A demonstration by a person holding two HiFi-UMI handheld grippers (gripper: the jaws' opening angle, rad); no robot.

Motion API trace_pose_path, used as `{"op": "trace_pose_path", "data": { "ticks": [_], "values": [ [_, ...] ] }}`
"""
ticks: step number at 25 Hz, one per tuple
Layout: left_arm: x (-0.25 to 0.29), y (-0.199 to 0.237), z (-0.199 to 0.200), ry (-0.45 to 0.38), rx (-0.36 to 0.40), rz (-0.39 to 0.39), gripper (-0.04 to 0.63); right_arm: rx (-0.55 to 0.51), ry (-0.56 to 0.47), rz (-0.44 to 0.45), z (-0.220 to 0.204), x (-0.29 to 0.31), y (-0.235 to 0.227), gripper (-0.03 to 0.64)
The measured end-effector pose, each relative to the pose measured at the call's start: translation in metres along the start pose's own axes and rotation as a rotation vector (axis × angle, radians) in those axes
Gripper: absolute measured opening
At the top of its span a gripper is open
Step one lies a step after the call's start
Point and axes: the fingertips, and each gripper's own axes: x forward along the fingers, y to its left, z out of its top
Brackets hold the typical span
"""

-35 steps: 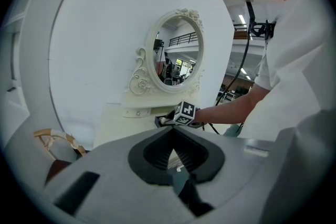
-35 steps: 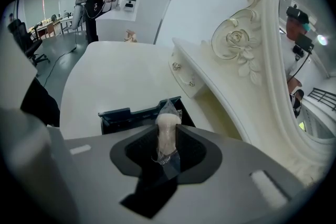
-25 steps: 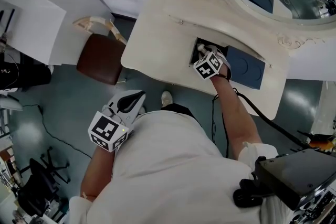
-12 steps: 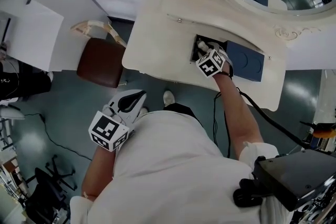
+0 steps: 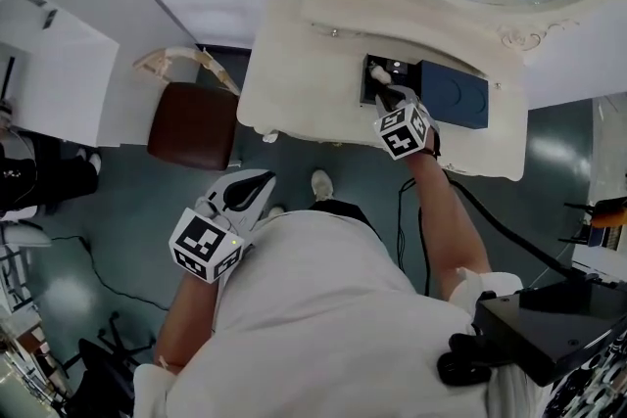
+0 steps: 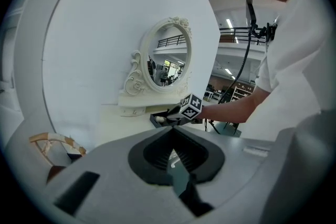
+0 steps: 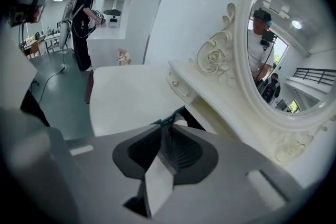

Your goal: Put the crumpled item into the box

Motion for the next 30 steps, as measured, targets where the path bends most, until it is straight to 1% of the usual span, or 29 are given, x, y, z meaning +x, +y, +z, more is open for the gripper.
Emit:
{"op": "trace_pose_path", "data": {
  "ticks": [2, 3, 6, 11, 16, 20, 26, 30],
  "values": [
    [-0.012, -0.002, -0.006, -0.002, 0.007, -0.016, 0.002, 0.016, -0.011, -0.01, 0.002, -0.016, 0.016, 0.021],
    [-0.018, -0.003, -0.009, -0.002, 0.01, -0.024, 0.002, 0.024, -0.015, -0.009, 0.002, -0.023, 0.027, 0.002],
    [-0.035, -0.006, -0.02, 0.001, 0.024, -0.048, 0.002, 0.063, -0.026, 0.016, 0.004, -0.044, 0.063, 0.002],
    [-0.062, -0.013, -0.034, 0.005, 0.056, -0.091, 0.002, 0.168, -0.065, 0.061, 0.006, -0.079, 0.125, 0.002],
    [-0.086, -0.02, -0.048, 0.016, 0.085, -0.132, 0.002, 0.227, -0.114, 0.092, 0.014, -0.113, 0.18, 0.002],
    [-0.103, -0.025, -0.059, 0.022, 0.095, -0.163, 0.002, 0.25, -0.148, 0.114, 0.021, -0.138, 0.218, 0.002],
    [-0.123, -0.029, -0.074, 0.017, 0.092, -0.199, 0.002, 0.251, -0.181, 0.141, 0.03, -0.171, 0.264, 0.002],
    [-0.132, -0.034, -0.083, 0.026, 0.129, -0.205, 0.002, 0.243, -0.197, 0.146, 0.033, -0.188, 0.287, 0.0]
  ]
}}
